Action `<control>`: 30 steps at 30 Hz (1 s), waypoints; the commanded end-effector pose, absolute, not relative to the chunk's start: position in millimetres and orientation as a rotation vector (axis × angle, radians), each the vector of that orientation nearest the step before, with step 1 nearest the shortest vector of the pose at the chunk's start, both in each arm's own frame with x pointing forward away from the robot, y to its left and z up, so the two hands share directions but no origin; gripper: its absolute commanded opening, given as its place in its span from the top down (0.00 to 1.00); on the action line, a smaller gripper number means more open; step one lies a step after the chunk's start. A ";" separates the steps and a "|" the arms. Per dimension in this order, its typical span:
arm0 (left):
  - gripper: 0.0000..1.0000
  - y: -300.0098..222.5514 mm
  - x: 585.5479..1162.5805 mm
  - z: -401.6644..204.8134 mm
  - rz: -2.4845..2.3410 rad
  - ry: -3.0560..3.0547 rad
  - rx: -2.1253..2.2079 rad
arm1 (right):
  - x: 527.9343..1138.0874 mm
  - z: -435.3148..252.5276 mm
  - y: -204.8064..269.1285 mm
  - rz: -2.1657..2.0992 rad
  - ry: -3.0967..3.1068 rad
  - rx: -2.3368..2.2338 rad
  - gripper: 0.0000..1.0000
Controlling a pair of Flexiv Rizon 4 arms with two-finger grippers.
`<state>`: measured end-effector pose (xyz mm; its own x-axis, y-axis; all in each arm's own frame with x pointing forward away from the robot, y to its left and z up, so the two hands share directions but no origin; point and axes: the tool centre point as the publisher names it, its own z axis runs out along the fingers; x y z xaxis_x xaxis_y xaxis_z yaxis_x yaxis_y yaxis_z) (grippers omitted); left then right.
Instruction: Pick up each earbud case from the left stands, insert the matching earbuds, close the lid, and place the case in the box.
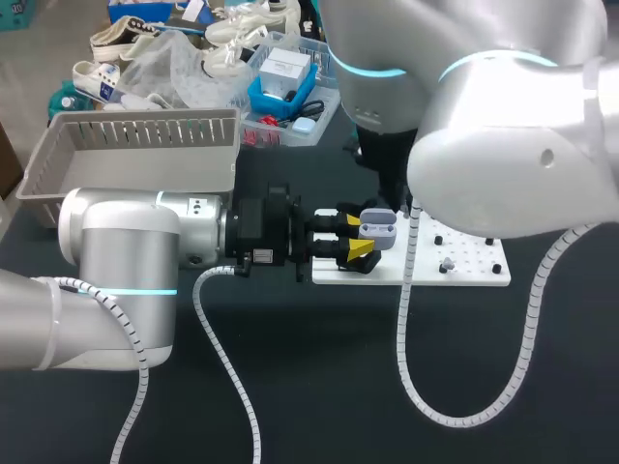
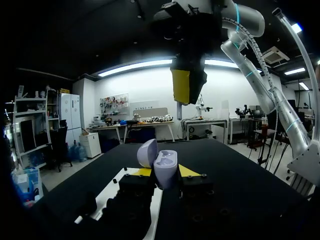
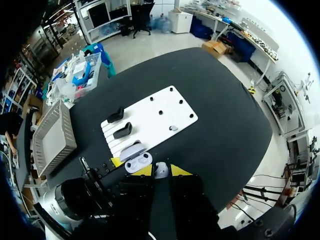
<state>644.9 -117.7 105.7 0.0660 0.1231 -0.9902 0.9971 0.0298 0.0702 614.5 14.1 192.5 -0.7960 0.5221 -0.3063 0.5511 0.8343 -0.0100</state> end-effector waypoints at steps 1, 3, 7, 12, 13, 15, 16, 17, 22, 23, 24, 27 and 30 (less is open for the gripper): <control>1.00 -118.1 645.0 104.9 -1.071 1.262 1.302 | 618.2 188.5 20.8 -0.165 2.726 0.821 1.00; 1.00 -118.1 645.0 104.9 -1.071 1.262 1.302 | 617.0 188.1 23.0 -0.152 2.737 0.776 1.00; 1.00 -118.1 645.0 104.9 -1.071 1.262 1.302 | 617.0 188.1 23.0 -0.152 2.737 0.776 1.00; 1.00 -118.1 645.0 104.9 -1.071 1.262 1.302 | 617.0 188.1 23.0 -0.152 2.737 0.776 1.00; 1.00 -118.1 645.0 104.9 -1.071 1.262 1.302 | 617.0 188.1 23.0 -0.152 2.737 0.776 1.00; 1.00 -118.1 645.0 104.9 -1.071 1.262 1.302 | 617.0 188.1 23.0 -0.152 2.737 0.776 1.00; 1.00 -118.1 645.0 104.9 -1.071 1.262 1.302 | 617.0 188.1 23.0 -0.152 2.737 0.776 1.00; 1.00 -118.1 645.0 104.9 -1.071 1.262 1.302 | 617.0 188.1 23.0 -0.152 2.737 0.776 1.00; 1.00 -118.1 645.0 104.9 -1.071 1.262 1.302 | 617.9 182.0 21.9 -0.194 2.747 0.830 1.00; 1.00 -118.1 645.0 104.9 -1.071 1.262 1.302 | 619.3 180.5 21.2 -0.199 2.741 0.846 1.00; 1.00 -118.1 645.0 104.9 -1.071 1.262 1.302 | 620.4 179.5 20.7 -0.210 2.732 0.861 1.00; 1.00 -118.1 645.0 104.9 -1.071 1.262 1.302 | 622.3 178.6 19.6 -0.210 2.725 0.894 1.00; 1.00 -118.1 645.0 104.9 -1.071 1.262 1.302 | 625.9 179.6 18.9 -0.194 2.714 0.939 1.00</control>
